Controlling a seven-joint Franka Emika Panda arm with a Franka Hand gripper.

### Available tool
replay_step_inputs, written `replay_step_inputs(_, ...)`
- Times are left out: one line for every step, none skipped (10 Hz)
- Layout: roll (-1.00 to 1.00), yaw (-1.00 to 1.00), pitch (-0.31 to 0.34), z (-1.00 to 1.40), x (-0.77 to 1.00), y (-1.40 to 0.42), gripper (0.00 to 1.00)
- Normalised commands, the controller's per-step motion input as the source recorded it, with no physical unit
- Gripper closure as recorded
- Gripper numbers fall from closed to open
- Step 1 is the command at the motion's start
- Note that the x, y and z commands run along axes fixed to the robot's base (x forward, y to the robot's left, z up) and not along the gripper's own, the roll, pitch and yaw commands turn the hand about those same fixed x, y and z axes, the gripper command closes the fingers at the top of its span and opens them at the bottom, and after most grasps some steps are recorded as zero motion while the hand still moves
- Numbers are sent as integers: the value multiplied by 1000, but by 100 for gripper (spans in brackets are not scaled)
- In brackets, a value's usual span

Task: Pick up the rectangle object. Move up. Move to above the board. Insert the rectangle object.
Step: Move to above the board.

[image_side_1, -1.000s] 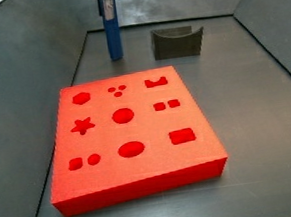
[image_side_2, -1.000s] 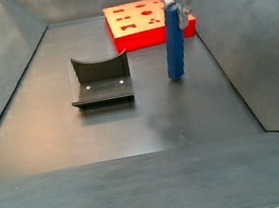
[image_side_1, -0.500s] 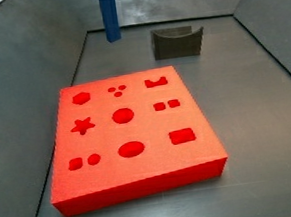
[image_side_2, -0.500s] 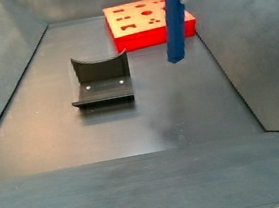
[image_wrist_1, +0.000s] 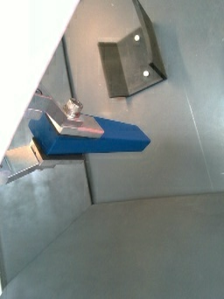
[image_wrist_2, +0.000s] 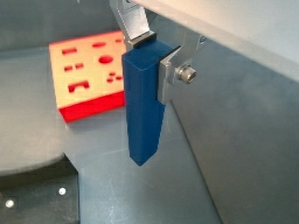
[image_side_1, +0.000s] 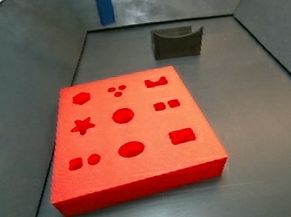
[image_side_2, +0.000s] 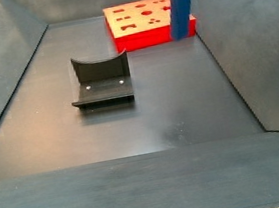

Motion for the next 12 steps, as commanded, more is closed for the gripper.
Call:
replay_step_inputs(-181,-57,4,1000,-89,78,100)
replay_step_inputs(-178,-53,21,1000,-79,78,100)
replay_step_inputs(-173,-49,41,951,-55,73,100)
replay_step_inputs(-164,-50,50,720,-29,50,100)
replay_step_inputs(-156,-51,51,548,-12,35,100)
replay_step_inputs(-151,-50,52,435,-6,28,100)
replay_step_inputs(-142,-48,52,204,-2,24,100)
replay_step_inputs(89,1000,62,25,301,-1000,100)
replay_step_inputs(107,1000,65,19,305,-1000,100)
replay_step_inputs(121,1000,70,17,312,-1000,100)
replay_step_inputs(108,1000,77,13,326,-1000,100)
replay_step_inputs(106,1000,84,17,329,-1000,100)
